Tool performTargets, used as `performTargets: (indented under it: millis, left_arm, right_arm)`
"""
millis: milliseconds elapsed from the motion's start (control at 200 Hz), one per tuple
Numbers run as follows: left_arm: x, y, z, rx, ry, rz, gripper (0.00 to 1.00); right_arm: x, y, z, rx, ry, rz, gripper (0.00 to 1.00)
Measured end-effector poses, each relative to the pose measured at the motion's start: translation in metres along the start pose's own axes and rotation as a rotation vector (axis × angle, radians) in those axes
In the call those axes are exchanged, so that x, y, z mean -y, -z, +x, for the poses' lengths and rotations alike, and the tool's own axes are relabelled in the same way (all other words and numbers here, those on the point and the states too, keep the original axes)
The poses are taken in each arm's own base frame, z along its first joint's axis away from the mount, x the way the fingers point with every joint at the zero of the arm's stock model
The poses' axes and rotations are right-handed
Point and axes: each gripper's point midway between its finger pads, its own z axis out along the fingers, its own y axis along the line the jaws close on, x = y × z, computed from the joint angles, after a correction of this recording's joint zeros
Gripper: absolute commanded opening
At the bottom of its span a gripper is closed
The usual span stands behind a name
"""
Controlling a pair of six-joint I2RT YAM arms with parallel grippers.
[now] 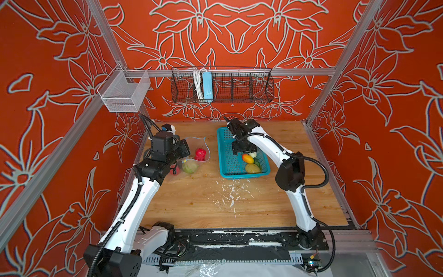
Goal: Place the food in the zip-top bag and seal the zipper
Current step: 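Lower the right gripper toward the mango while the left gripper lowers the bag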
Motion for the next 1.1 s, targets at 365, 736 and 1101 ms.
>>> performTargets:
  millis: [365, 736, 1101]
  left_arm:
    - [0.010, -0.006, 0.022, -0.032, -0.062, 0.028, 0.00]
    - [0.003, -0.009, 0.032, -0.036, -0.067, 0.016, 0.00]
    - [0.003, -0.008, 0.032, -0.035, -0.067, 0.016, 0.00]
  right_arm:
    - [0.008, -0.033, 0.026, -0.113, 0.041, 0.076, 0.78]
    - [0.014, -0.048, 0.023, -0.112, 0.119, 0.136, 0.79]
    - [0.010, -0.073, 0.018, -0.128, 0.161, 0.150, 0.64]
